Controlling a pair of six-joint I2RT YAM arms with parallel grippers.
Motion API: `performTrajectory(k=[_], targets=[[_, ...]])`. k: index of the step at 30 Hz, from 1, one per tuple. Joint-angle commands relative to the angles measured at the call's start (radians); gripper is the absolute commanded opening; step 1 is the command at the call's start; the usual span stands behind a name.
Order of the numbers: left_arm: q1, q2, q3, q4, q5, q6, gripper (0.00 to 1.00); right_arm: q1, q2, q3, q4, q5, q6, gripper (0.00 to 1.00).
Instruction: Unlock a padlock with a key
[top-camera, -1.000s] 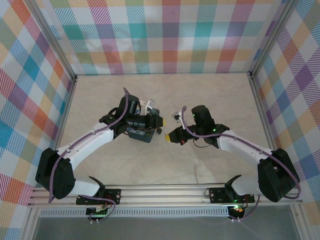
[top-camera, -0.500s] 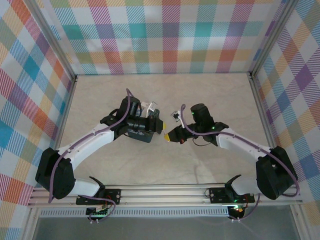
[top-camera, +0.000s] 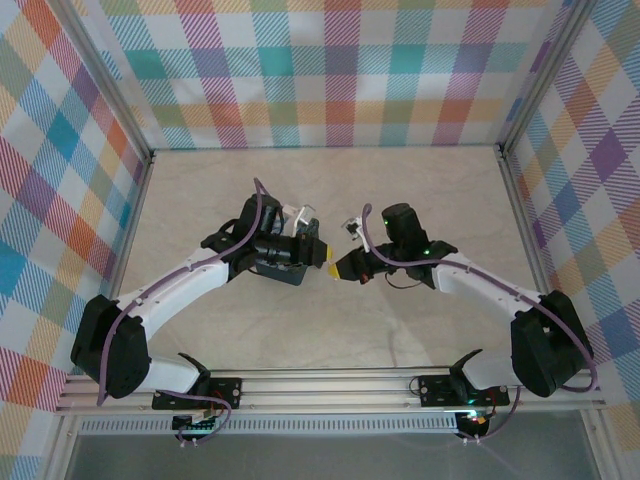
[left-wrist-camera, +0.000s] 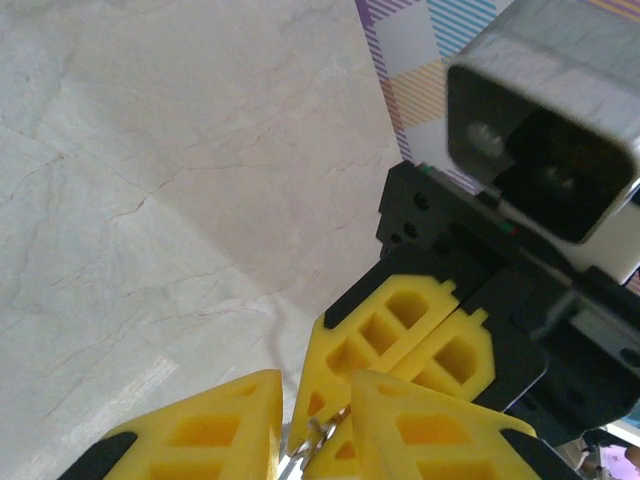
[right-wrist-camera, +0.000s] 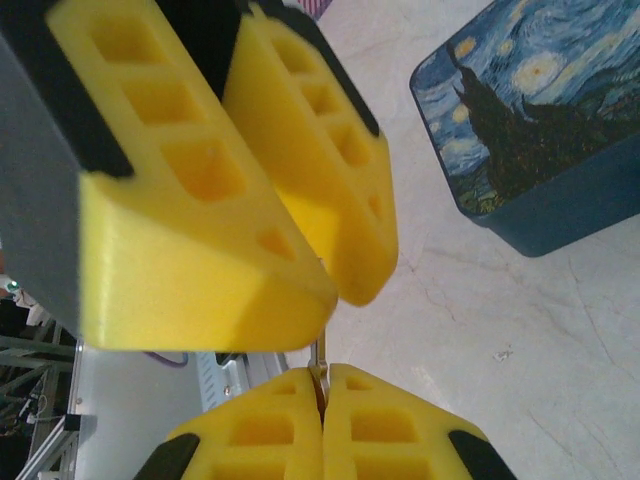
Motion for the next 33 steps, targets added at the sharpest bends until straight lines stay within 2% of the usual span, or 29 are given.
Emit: performTrajectory(k=[1, 10, 15, 22, 26, 30, 32, 33], targets=[[-0.010, 0.002, -0.001, -0.018, 0.026, 0.024, 0.25, -0.009, -0.001, 0.037, 0.020, -0.039, -0.014, 0.00], [-0.011, -0.010, -0.011, 0.017, 0.045, 0.007, 0.18, -0.015, 0.034, 0.070, 0.021, -0.058, -0.014, 0.00], [-0.011, -0.008, -0.016, 0.016, 0.035, 0.006, 0.20, -0.014, 0.042, 0.061, 0.021, -0.083, -0.017, 0.00], [-0.009, 0.012, -0.010, 0.059, 0.036, -0.030, 0.18, -0.014, 0.054, 0.057, 0.016, -0.091, -0.021, 0.00], [-0.009, 0.022, -0.011, 0.091, 0.044, -0.049, 0.12, -0.014, 0.060, 0.059, 0.026, -0.092, -0.015, 0.00], [-0.009, 0.027, -0.024, 0.116, 0.045, -0.064, 0.00, -0.014, 0.059, 0.057, 0.030, -0.088, -0.010, 0.00], [-0.009, 0.029, -0.032, 0.119, 0.039, -0.066, 0.00, -0.016, 0.052, 0.052, 0.025, -0.085, -0.013, 0.01], [-0.009, 0.028, -0.036, 0.121, 0.033, -0.069, 0.00, -0.017, 0.049, 0.050, 0.022, -0.083, -0.014, 0.05]])
